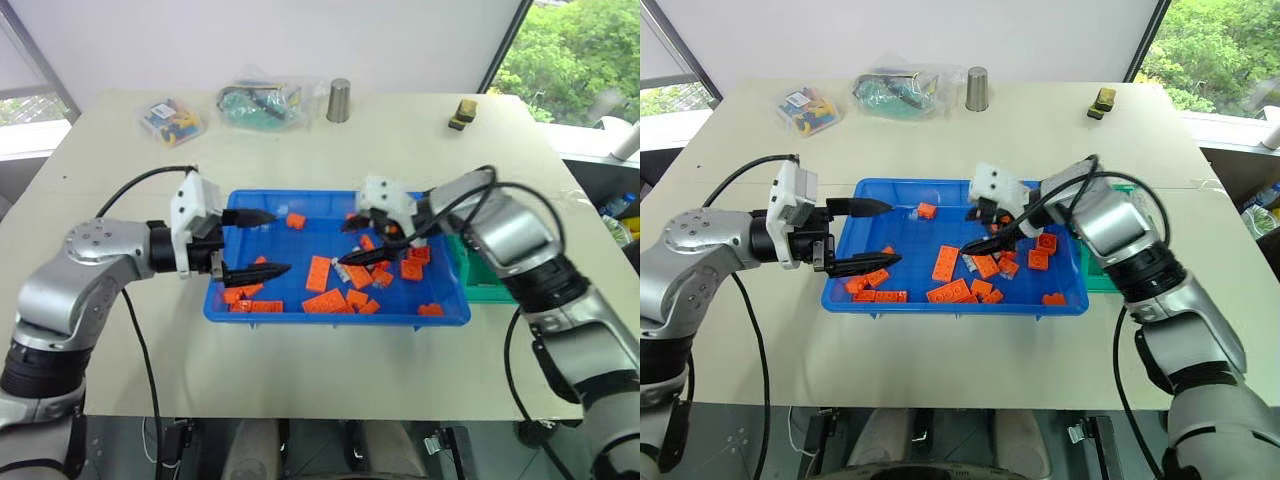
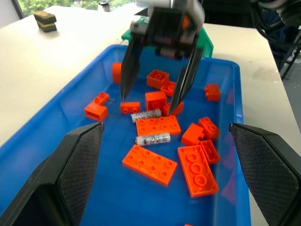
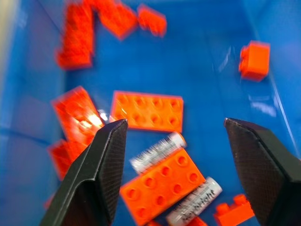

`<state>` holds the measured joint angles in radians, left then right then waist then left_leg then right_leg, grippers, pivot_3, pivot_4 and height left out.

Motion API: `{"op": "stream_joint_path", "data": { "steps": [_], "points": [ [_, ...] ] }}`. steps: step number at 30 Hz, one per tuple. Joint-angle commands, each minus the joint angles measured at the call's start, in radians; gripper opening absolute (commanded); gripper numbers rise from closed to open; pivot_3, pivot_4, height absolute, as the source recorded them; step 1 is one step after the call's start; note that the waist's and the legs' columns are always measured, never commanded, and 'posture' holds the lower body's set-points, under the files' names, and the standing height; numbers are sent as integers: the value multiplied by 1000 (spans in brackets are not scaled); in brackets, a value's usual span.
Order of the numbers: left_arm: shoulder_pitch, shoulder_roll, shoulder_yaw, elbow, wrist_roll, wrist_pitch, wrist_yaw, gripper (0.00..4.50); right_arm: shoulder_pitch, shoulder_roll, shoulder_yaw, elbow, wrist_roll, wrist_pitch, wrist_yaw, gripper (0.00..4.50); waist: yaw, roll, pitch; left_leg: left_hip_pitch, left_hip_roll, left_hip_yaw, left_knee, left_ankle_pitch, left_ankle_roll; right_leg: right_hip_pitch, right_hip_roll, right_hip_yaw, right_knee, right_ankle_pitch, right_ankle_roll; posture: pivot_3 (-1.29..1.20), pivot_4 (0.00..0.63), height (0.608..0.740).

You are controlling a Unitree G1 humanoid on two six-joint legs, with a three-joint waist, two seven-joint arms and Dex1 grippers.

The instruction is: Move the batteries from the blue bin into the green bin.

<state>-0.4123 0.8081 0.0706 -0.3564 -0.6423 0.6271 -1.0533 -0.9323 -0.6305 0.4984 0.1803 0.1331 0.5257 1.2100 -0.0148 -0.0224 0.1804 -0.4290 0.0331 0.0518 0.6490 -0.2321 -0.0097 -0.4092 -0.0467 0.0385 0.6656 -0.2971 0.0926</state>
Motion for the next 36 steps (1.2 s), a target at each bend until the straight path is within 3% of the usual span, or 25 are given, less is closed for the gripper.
{"op": "stream_joint_path", "data": {
  "steps": [1,11,23,26,27,28,29,36],
  "points": [
    [18,22,60,-49,-25,9,22,4500,-48,12,41,76,-80,-192,83,4469,-1,0,0,0,0,0,0,0,0,0,0,0,0,0,0,0,150,739],
    [39,29,75,-78,-42,25,48,4500,-135,121,76,353,-223,-469,164,4469,-5,0,0,1,1,0,-1,0,0,0,1,0,1,0,0,0,150,739],
    [34,35,81,-79,-49,23,66,4500,-124,179,65,498,-306,-608,191,4469,-4,0,0,3,0,0,-1,0,0,1,0,0,1,0,0,0,150,739],
    [33,35,79,-80,-49,23,69,4500,-115,193,42,496,-292,-583,194,3644,-4,0,0,3,1,0,-1,0,0,2,0,0,1,0,0,0,150,739],
    [32,35,78,-78,-49,22,69,4500,-110,193,37,488,-290,-576,196,3246,-4,0,0,3,1,0,-1,0,0,2,0,0,1,0,0,0,150,739],
    [32,35,77,-77,-49,21,68,4500,-105,191,34,477,-290,-572,197,2513,-4,0,0,3,1,0,-1,0,0,2,0,0,1,0,0,0,150,739],
    [29,35,75,-73,-48,20,67,4500,-96,188,26,457,-284,-558,198,2237,-4,0,0,3,1,0,-1,0,0,2,0,0,1,0,0,0,150,739],
    [0,19,53,-47,-44,13,58,4500,-18,143,-153,130,-166,-249,141,2239,-1,0,0,2,1,-1,-1,0,0,1,0,-1,1,0,0,0,150,739]
  ]
}}
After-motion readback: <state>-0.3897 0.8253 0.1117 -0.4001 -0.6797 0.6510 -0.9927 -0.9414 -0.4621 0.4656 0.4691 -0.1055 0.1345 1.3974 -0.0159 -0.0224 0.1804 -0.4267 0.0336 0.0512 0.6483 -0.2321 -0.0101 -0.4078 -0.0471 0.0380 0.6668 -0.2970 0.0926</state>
